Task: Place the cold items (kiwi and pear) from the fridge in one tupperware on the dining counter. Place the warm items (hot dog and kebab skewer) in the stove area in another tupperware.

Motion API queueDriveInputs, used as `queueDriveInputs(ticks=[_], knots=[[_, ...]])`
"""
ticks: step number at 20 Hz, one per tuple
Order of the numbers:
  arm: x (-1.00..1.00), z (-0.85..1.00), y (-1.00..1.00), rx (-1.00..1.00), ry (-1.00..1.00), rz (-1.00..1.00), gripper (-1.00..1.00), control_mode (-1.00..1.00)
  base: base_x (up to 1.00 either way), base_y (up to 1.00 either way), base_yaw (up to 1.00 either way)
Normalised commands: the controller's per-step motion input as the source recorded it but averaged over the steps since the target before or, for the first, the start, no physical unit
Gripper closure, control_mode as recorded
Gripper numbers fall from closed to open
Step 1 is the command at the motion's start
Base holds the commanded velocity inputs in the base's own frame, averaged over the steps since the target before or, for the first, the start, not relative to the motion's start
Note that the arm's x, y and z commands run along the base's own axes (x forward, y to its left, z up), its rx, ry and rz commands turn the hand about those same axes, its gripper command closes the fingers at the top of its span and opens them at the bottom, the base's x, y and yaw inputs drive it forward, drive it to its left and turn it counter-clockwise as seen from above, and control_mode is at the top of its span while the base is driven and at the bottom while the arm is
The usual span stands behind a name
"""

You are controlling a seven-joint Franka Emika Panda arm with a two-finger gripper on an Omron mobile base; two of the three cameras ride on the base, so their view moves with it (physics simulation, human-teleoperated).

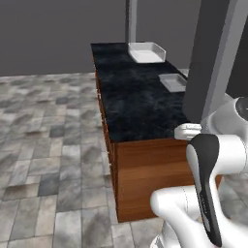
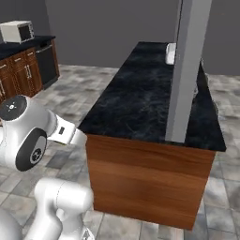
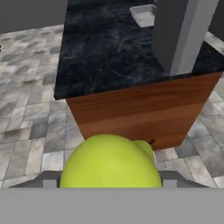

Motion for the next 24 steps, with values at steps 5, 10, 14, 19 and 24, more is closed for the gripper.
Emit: queueDriveInputs(ticks=[5,10,14,19,24], knots=[[0.0,0.0,0.0,0.0,0.0,0.0,1.0,1.0,0.0,-0.96,-0.23],[0.0,0.0,0.0,0.0,0.0,0.0,1.0,1.0,-0.05,-1.0,-0.18],[0.0,0.0,0.0,0.0,0.0,0.0,1.0,1.0,-0.02,-0.98,-0.15],[0.0,0.0,0.0,0.0,0.0,0.0,1.0,1.0,0.38,-0.97,-0.08],[0.0,0.0,0.0,0.0,0.0,0.0,1.0,1.0,0.69,-0.94,-0.01]])
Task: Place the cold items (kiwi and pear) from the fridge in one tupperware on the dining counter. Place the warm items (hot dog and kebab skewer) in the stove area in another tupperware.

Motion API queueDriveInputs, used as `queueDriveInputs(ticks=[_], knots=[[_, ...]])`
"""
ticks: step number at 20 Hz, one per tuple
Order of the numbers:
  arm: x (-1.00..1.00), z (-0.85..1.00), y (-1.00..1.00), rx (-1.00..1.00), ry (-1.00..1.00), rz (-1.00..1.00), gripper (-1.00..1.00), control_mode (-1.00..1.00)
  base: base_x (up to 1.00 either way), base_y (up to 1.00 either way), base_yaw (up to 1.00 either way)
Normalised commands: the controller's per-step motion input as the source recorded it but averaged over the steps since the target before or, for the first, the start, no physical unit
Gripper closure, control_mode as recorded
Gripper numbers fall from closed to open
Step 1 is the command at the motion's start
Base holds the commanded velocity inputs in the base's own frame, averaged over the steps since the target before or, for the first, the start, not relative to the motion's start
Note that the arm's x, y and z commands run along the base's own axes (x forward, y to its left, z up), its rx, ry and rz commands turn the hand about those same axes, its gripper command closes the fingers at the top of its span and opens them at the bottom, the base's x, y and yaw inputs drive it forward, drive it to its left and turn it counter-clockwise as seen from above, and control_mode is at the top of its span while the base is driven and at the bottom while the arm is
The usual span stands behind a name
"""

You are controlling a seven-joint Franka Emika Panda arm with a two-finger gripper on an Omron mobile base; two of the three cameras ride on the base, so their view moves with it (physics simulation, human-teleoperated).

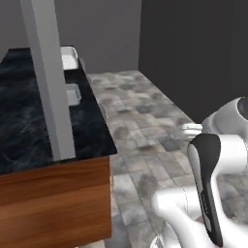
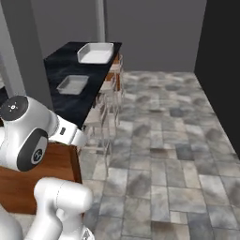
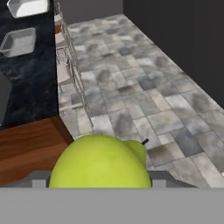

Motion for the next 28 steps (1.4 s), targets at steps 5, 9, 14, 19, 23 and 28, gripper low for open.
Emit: queueDriveInputs(ticks=[5,9,14,19,23,28], knots=[[0.0,0.0,0.0,0.0,0.0,0.0,1.0,1.0,0.92,-0.83,0.0],[0.0,0.0,0.0,0.0,0.0,0.0,1.0,1.0,1.0,-0.67,0.03],[0.0,0.0,0.0,0.0,0.0,0.0,1.0,1.0,1.0,-0.59,0.08],[0.0,0.0,0.0,0.0,0.0,0.0,1.0,1.0,0.92,-0.51,0.38],[0.0,0.0,0.0,0.0,0.0,0.0,1.0,1.0,0.85,-0.43,0.55],[0.0,0.0,0.0,0.0,0.0,0.0,1.0,1.0,0.88,-0.43,0.53]])
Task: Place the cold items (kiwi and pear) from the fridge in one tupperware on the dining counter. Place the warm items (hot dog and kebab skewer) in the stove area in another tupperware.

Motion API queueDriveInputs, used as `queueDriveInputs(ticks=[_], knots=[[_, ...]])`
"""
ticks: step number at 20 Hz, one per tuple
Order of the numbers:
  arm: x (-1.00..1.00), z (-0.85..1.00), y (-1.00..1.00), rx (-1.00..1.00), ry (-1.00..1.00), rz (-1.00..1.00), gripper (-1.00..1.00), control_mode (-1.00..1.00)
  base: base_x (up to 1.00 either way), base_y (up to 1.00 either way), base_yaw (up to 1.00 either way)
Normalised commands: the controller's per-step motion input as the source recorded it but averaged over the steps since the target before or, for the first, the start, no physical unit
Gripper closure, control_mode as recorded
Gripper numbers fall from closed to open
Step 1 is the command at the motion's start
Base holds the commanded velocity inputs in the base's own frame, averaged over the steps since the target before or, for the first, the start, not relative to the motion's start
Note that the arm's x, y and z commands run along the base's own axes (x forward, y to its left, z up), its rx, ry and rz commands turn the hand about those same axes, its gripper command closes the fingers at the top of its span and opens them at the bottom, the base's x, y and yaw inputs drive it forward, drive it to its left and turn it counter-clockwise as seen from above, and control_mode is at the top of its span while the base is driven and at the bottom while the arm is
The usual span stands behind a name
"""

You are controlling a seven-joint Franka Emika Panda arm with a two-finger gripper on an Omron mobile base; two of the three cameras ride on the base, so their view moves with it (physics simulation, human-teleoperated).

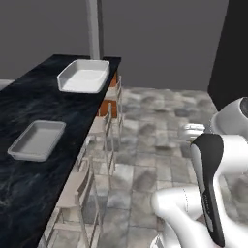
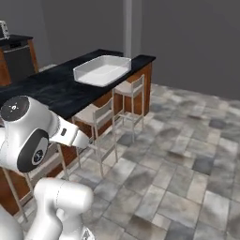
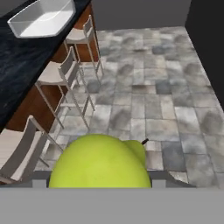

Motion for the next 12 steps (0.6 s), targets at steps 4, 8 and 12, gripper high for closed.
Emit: queueDriveInputs(ticks=[4,8,12], knots=[[0.0,0.0,0.0,0.0,0.0,0.0,1.0,1.0,0.87,-0.49,0.5],[0.0,0.0,0.0,0.0,0.0,0.0,1.0,1.0,0.88,-0.6,0.43],[0.0,0.0,0.0,0.0,0.0,0.0,1.0,1.0,0.89,-0.72,0.34]])
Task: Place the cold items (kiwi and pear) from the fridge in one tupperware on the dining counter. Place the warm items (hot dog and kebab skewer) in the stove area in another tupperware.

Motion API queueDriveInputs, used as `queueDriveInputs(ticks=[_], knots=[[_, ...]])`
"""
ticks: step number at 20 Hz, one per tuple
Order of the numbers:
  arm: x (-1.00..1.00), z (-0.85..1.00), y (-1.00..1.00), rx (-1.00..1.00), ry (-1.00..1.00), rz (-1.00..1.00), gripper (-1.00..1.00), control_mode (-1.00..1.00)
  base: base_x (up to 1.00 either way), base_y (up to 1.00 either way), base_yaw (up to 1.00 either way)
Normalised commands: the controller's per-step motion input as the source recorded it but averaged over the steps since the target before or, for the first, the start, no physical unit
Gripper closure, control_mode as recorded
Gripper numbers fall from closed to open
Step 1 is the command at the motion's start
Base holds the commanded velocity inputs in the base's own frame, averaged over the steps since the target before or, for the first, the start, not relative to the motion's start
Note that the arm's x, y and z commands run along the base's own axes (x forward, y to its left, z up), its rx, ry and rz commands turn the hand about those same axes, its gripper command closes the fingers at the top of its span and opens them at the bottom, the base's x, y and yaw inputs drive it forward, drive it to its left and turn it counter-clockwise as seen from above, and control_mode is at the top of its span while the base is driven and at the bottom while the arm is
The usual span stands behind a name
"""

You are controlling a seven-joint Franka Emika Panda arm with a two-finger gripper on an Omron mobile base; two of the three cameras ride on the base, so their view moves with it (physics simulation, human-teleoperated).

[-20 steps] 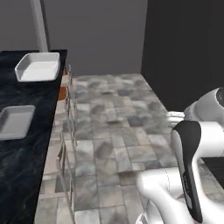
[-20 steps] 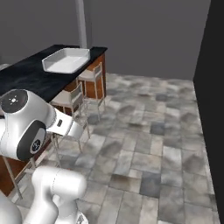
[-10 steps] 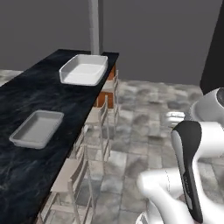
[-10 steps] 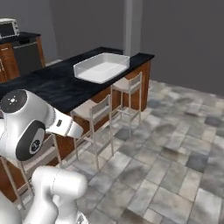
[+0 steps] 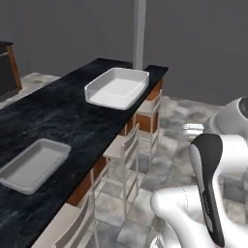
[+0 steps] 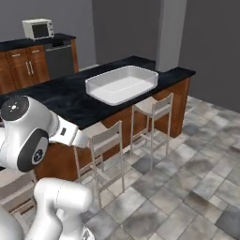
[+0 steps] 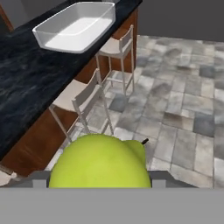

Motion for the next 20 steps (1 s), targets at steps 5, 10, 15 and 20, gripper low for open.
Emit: queueDriveInputs(ticks=[5,10,15,20], knots=[[0.0,0.0,0.0,0.0,0.0,0.0,1.0,1.0,0.91,-0.74,0.32],[0.0,0.0,0.0,0.0,0.0,0.0,1.0,1.0,0.91,-0.73,0.32],[0.0,0.0,0.0,0.0,0.0,0.0,1.0,1.0,0.87,-0.79,0.32],[0.0,0.0,0.0,0.0,0.0,0.0,1.0,1.0,0.87,-0.77,0.35]])
